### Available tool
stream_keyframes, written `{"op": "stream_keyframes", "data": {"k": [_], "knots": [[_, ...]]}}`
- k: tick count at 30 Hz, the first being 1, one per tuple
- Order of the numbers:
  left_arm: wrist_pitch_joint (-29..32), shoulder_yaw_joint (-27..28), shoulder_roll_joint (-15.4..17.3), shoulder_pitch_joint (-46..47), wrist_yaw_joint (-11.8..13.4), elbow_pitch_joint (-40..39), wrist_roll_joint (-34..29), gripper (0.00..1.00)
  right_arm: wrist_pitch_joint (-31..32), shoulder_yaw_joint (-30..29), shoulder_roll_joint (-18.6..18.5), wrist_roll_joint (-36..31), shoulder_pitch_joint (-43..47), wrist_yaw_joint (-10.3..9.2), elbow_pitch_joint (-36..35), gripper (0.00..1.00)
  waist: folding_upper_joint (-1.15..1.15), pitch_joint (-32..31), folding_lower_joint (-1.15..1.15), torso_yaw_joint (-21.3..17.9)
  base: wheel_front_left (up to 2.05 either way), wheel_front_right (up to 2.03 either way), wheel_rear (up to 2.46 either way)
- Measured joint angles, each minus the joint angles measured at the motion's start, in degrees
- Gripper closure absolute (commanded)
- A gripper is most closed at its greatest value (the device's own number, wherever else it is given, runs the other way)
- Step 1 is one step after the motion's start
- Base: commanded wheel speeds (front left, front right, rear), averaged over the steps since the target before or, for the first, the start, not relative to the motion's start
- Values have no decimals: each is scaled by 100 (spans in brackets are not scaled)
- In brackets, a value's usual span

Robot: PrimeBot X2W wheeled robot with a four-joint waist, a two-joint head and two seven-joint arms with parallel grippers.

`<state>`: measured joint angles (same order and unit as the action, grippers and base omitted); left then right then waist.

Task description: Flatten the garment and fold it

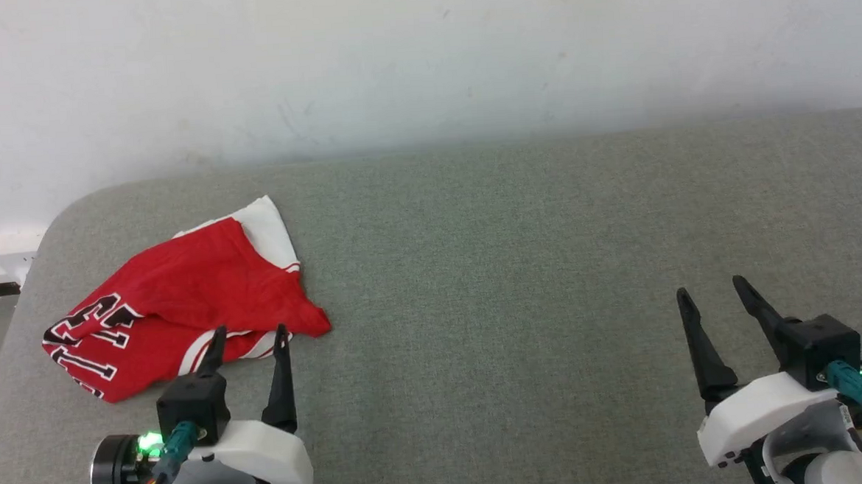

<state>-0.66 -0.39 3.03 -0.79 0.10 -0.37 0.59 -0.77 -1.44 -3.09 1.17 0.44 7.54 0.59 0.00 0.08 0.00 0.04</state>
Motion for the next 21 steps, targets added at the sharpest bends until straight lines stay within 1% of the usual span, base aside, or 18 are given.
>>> {"op": "stream_keyframes", "data": {"k": [21], "knots": [[-255, -23, 0, -46, 0, -66, 156, 0, -242, -291, 0, 114, 7, 0, 38, 0, 0, 29, 0, 22, 0, 0, 0]]}}
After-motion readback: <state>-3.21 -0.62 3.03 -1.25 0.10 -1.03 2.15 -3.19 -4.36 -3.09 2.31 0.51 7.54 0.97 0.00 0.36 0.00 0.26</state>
